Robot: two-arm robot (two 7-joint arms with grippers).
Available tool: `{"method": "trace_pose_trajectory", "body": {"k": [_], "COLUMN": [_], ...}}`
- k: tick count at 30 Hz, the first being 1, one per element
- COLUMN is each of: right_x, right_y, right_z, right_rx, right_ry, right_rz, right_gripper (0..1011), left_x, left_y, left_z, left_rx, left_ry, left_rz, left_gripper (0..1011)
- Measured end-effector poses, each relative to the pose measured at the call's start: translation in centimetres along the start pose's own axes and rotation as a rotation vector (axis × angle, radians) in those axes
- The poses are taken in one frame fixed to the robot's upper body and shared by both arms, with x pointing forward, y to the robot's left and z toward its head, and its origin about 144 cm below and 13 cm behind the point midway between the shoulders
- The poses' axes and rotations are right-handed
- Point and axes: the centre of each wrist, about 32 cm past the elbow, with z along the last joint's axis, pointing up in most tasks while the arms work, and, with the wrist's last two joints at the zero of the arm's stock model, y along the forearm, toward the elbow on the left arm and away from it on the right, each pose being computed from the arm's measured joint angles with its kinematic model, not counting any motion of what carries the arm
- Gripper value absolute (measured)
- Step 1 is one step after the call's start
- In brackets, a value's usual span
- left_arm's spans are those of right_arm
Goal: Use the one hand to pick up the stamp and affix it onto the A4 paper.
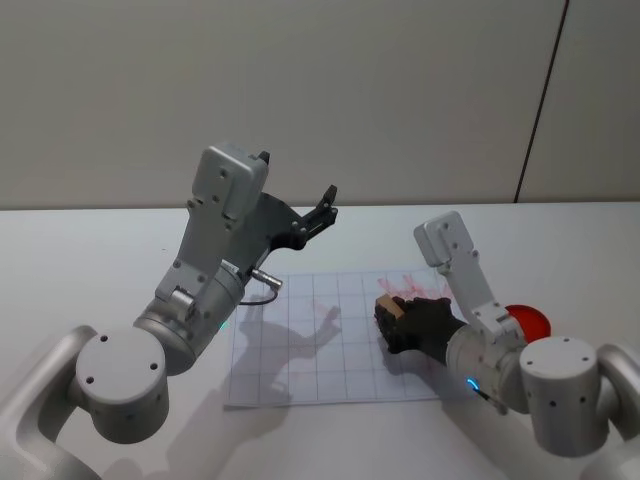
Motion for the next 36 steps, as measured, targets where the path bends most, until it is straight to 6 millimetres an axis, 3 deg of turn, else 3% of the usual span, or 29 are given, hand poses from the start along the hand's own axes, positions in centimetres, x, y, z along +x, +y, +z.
{"method": "trace_pose_trajectory", "body": {"k": [36], "right_x": [0.2], "right_y": [1.4], "right_z": [0.5], "right_rx": [-0.082], "right_ry": [0.015], "right_rz": [0.014], "right_gripper": [218], "left_x": [0.0], "left_y": [0.0], "left_z": [0.0], "left_rx": [0.000], "left_ry": [0.000], "left_rz": [0.000], "left_gripper": [1001]}}
